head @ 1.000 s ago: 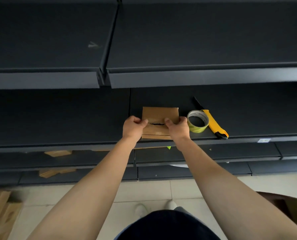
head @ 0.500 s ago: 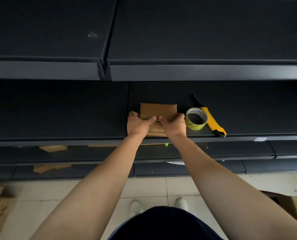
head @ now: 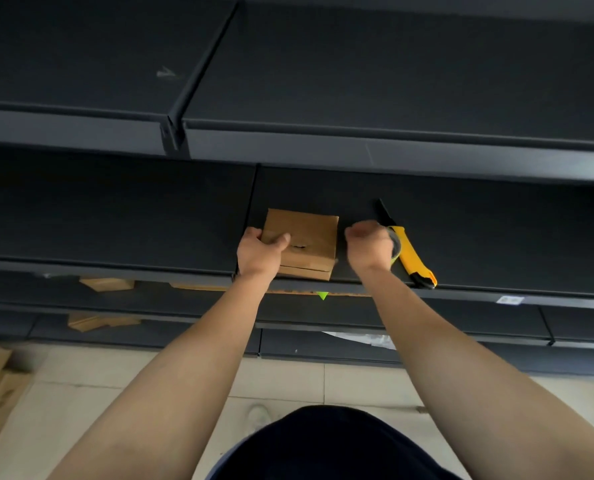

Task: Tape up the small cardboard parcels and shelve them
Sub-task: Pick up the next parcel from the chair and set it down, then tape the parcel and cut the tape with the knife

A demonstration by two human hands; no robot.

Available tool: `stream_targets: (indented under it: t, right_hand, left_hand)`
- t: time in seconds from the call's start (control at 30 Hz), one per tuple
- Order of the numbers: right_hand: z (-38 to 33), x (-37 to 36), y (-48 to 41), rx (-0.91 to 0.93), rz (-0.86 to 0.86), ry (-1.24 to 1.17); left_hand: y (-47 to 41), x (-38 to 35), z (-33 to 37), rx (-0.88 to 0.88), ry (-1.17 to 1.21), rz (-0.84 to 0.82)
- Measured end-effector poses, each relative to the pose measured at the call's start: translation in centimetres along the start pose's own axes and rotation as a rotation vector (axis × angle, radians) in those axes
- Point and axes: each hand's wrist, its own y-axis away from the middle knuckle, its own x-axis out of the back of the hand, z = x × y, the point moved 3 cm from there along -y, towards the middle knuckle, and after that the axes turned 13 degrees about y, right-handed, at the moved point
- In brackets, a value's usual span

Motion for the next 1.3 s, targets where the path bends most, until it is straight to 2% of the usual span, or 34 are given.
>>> stream_targets:
  t: [0.1, 0.23, 0.3, 0.43, 0.5, 0.57, 0.63, 0.9, 1.3]
  right_hand:
    - [3.0, 1.5, -0.6, -0.041, 0.063, 0.063]
    - [5.4, 0.4, -0.6, -0.049, -0.178, 0.361]
    - [5.0, 0.1, -0.1, -0.009, -0.159, 0.415]
    - [1.4, 0.0, 0.8, 0.095, 0.057, 0.188]
    - [-0.6, -1.0, 1.4, 0.095, -0.031, 0.083]
    - [-1.6, -2.6, 2.0, 0.035, -0.160, 0.065]
    - [-1.9, -3.7, 2.1, -0.027, -0.218, 0.040]
    - [-2.1, -4.5, 0.9, -0.179, -0.264, -0.070]
    - [-1.5, -3.6, 1.0, -0.037, -0.237, -0.039]
  left_hand:
    - [0.3, -0.1, 0.0, -0.026, -0.025, 0.024]
    - [0.5, -0.6, 0.5, 0.008, -0.038, 0.009]
    - [0.5, -0.8, 0.4, 0.082, -0.004, -0.020]
    - [0.9, -1.1, -0.1, 0.157, 0.025, -0.018]
    - [1.0, -1.2, -0.2, 0.151, 0.031, -0.003]
    - [1.0, -1.2, -0.2, 0.145, 0.045, 0.026]
    - [1.1, -1.3, -0.3, 0.125, 0.059, 0.046]
    - [0.5, -0.3, -0.2, 0.098, 0.058, 0.032]
    - [0.7, -0.3, 0.2, 0.052, -0.034, 0.024]
